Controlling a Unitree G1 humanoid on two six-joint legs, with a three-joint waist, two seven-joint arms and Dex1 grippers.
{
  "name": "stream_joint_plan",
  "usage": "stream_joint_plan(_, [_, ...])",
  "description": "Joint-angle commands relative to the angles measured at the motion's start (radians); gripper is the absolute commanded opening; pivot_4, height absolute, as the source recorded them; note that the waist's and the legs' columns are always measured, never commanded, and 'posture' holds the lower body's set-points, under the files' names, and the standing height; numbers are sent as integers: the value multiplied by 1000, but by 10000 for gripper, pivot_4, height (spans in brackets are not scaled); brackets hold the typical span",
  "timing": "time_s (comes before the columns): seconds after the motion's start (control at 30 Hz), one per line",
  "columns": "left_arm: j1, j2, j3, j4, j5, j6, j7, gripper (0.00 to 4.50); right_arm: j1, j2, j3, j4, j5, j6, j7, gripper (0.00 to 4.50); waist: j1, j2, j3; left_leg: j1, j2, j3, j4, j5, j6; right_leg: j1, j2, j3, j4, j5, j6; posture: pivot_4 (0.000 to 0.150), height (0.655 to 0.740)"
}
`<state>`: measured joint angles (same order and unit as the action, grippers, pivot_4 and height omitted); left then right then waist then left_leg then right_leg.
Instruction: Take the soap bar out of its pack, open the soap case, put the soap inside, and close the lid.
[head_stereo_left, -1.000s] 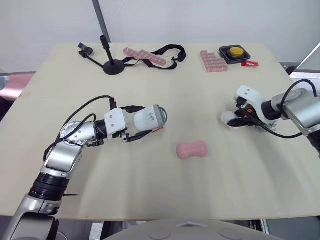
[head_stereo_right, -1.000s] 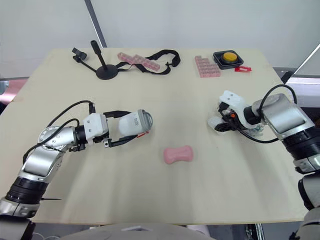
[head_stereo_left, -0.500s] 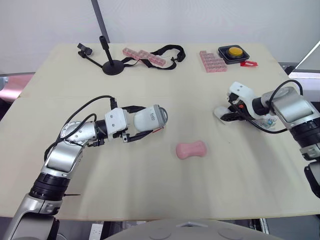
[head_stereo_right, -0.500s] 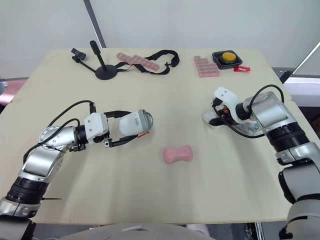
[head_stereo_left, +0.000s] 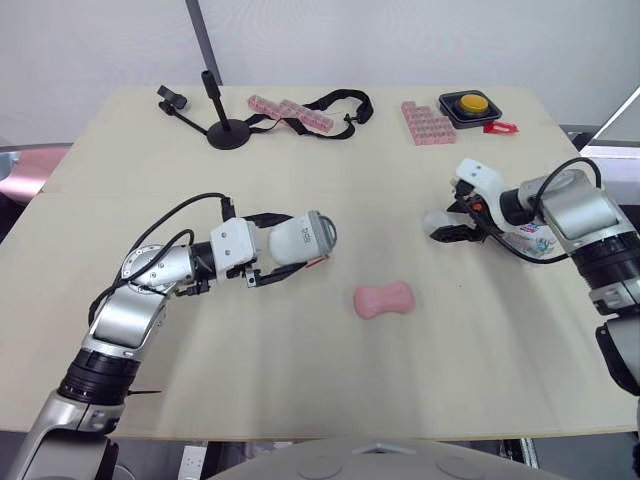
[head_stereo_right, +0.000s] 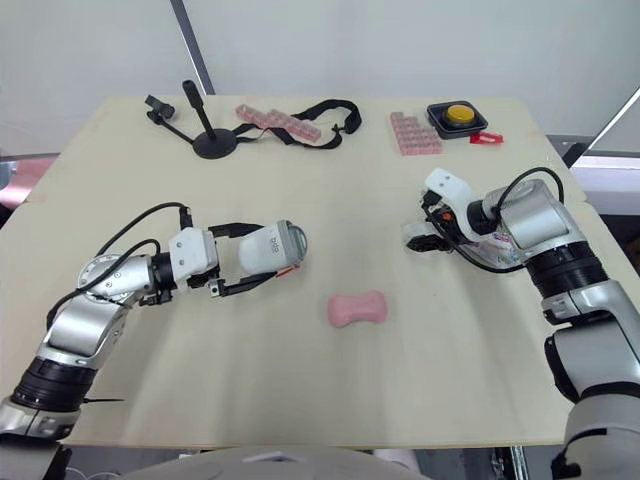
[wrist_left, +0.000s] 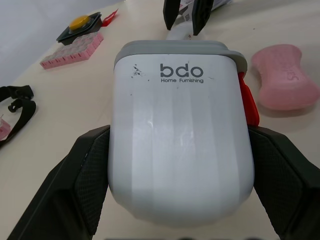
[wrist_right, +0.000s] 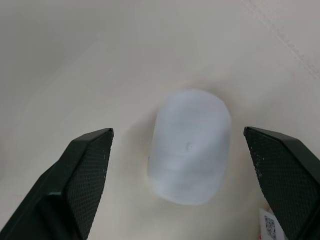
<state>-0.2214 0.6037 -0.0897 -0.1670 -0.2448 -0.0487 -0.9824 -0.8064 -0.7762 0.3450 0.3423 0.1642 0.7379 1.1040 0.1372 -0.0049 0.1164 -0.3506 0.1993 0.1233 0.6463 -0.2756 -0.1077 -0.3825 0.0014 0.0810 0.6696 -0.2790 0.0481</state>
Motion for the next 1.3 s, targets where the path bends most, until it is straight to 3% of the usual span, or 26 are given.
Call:
stream_joint_plan(0.03, [3, 10, 22, -27, -18, 3, 2, 36706, 9, -5, -101, -8, 20, -97, -7, 44694, 0, 0, 0, 0, 0, 0, 0, 0, 0, 0, 0, 0, 0, 0, 0, 1500, 7400])
stream_joint_plan(0.27, [-46, 39, 24, -3, -51, 81, -47, 36706, 237, -14, -401, -94, 264, -437, 239, 44694, 10, 0, 0, -3, 1, 0, 1, 0, 0, 0, -1, -1, 0, 0, 0, 1500, 7400])
stream_joint_plan(0.63, [-89, 56, 3, 46, -60, 98, -134, 36706, 786, -46, -505, -372, 396, -788, 509, 44694, 4, 0, 0, -8, 1, 0, 4, 1, 2, -2, -3, -5, -1, 0, 0, 1500, 7400])
stream_joint_plan(1.0, [-87, 141, -32, 42, -81, 237, -281, 36706, 804, -3, -505, -368, 440, -884, 502, 44694, -28, 0, 0, -8, 0, -1, 3, 2, 4, -3, -7, -5, -1, 0, 0, 1500, 7400])
stream_joint_plan(1.3, [-215, 212, -143, 46, 24, 300, -352, 36706, 738, 18, -466, -324, 396, -879, 438, 44694, -25, 0, 0, -8, -1, -1, 3, 3, 5, -3, -9, -7, -1, 0, 0, 1500, 7400])
